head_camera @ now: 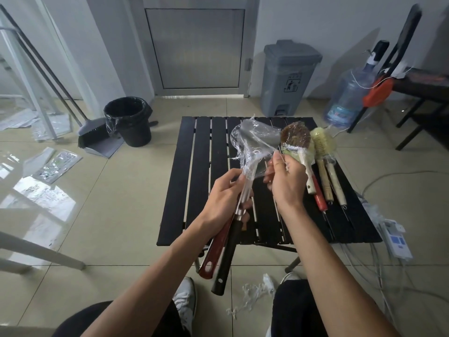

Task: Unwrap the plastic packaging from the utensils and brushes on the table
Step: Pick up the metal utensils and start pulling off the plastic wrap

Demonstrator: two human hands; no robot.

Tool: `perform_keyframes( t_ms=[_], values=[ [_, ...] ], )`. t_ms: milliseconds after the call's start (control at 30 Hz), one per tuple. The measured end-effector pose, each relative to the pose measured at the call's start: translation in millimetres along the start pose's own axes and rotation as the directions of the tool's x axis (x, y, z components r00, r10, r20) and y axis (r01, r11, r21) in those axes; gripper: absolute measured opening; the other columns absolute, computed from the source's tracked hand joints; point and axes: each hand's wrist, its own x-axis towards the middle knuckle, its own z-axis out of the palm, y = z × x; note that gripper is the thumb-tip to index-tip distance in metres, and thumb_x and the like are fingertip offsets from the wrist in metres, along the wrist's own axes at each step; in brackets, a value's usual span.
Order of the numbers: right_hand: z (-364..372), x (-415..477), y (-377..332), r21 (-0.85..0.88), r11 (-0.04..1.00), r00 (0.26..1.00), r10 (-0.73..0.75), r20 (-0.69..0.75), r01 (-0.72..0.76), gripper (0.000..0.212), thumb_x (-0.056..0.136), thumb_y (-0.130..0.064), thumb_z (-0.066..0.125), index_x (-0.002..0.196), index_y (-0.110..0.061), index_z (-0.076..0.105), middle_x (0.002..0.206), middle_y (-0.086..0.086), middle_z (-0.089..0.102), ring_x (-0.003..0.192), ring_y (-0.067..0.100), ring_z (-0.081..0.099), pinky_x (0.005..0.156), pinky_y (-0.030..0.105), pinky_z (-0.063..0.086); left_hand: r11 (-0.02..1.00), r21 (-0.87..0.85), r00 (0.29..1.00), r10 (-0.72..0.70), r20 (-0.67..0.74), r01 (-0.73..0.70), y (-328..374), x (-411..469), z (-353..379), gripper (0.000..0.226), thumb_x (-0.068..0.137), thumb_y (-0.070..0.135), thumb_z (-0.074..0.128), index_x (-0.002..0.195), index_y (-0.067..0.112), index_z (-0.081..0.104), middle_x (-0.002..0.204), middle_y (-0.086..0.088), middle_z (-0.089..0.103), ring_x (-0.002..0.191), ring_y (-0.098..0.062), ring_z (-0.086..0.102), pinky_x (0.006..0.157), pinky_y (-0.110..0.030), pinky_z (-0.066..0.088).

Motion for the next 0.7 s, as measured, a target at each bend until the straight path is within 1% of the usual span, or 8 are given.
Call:
perform_keyframes(
  t_ms=[67,133,233,333,400,500,600,700],
  values=[
    [-3,0,-1,0.016,1.000,1.000,0.006,-0.005,-0.006,0.036,0.109,-0.031,0.051,0.079,-0.014,0.064,0.063,0.000,0.066,0.052,0.008,0.063,0.050,0.023,0.048,0.997,0.072,1.000,0.016,0.004,-0.016,1,-1,1,0.021,0.113,0.026,0.046,0.114,0.008,0.056,0.079,-0.011,0.049,0.054,-0.018,0.051,0.044,-0.031,0.048],
    [-3,0,-1,-0.057,0.998,1.000,-0.028,0.009,0.029,0.032,0.107,-0.032,0.052,0.084,-0.013,0.064,0.070,0.000,0.068,0.059,0.006,0.063,0.054,0.026,0.050,0.985,0.168,0.999,0.041,0.025,-0.045,1,-3,-2,0.018,0.113,0.027,0.045,0.116,0.012,0.054,0.081,-0.015,0.045,0.056,-0.019,0.050,0.045,-0.032,0.048],
    [-3,2,-4,-0.121,0.986,0.994,-0.108,0.031,0.111,0.023,0.099,-0.040,0.062,0.095,-0.018,0.059,0.083,-0.007,0.065,0.071,-0.002,0.060,0.059,0.014,0.044,0.947,0.310,0.997,0.066,0.050,-0.079,1,-7,-8,0.014,0.112,0.030,0.044,0.115,0.020,0.054,0.077,-0.015,0.052,0.056,-0.022,0.053,0.045,-0.033,0.049],
    [-4,6,-4,-0.217,0.954,0.976,-0.186,0.110,0.206,0.032,0.095,-0.048,0.067,0.099,-0.018,0.057,0.094,-0.002,0.063,0.081,0.007,0.060,0.066,0.017,0.046,0.920,0.382,0.995,0.073,0.065,-0.092,-1,-10,-12,0.012,0.111,0.033,0.045,0.113,0.025,0.054,0.076,-0.008,0.057,0.057,-0.021,0.057,0.047,-0.034,0.050],
    [-7,10,-3,-0.237,0.939,0.961,-0.211,0.177,0.249,0.031,0.095,-0.049,0.065,0.095,-0.019,0.056,0.093,-0.001,0.062,0.083,0.012,0.059,0.070,0.021,0.046,0.904,0.417,0.995,0.072,0.063,-0.092,-2,-10,-15,0.011,0.112,0.031,0.045,0.114,0.024,0.054,0.076,-0.007,0.057,0.056,-0.024,0.057,0.047,-0.037,0.051],
    [-7,15,1,-0.214,0.947,0.942,-0.171,0.289,0.237,0.032,0.096,-0.052,0.056,0.087,-0.021,0.053,0.086,0.000,0.059,0.080,0.017,0.057,0.070,0.029,0.045,0.904,0.420,0.996,0.060,0.062,-0.081,-2,-10,-18,0.012,0.112,0.028,0.045,0.115,0.021,0.054,0.068,0.001,0.056,0.054,-0.027,0.055,0.045,-0.037,0.051],
    [-5,16,3,-0.275,0.936,0.946,-0.135,0.294,0.219,0.046,0.098,-0.062,0.054,0.084,-0.019,0.051,0.084,0.003,0.060,0.075,0.017,0.056,0.065,0.027,0.043,0.888,0.453,0.997,0.051,0.061,-0.073,-3,-11,-19,0.013,0.113,0.027,0.044,0.117,0.020,0.054,0.073,0.000,0.058,0.057,-0.023,0.058,0.047,-0.036,0.052],
    [-9,18,5,-0.348,0.865,0.908,-0.244,0.340,0.362,0.035,0.105,-0.041,0.055,0.082,-0.016,0.048,0.077,-0.002,0.053,0.069,0.008,0.048,0.060,0.024,0.035,0.891,0.449,0.997,0.037,0.061,-0.061,-4,-13,-18,0.015,0.113,0.027,0.044,0.120,0.019,0.053,0.079,-0.006,0.058,0.060,-0.022,0.059,0.048,-0.036,0.053]
  ],
)
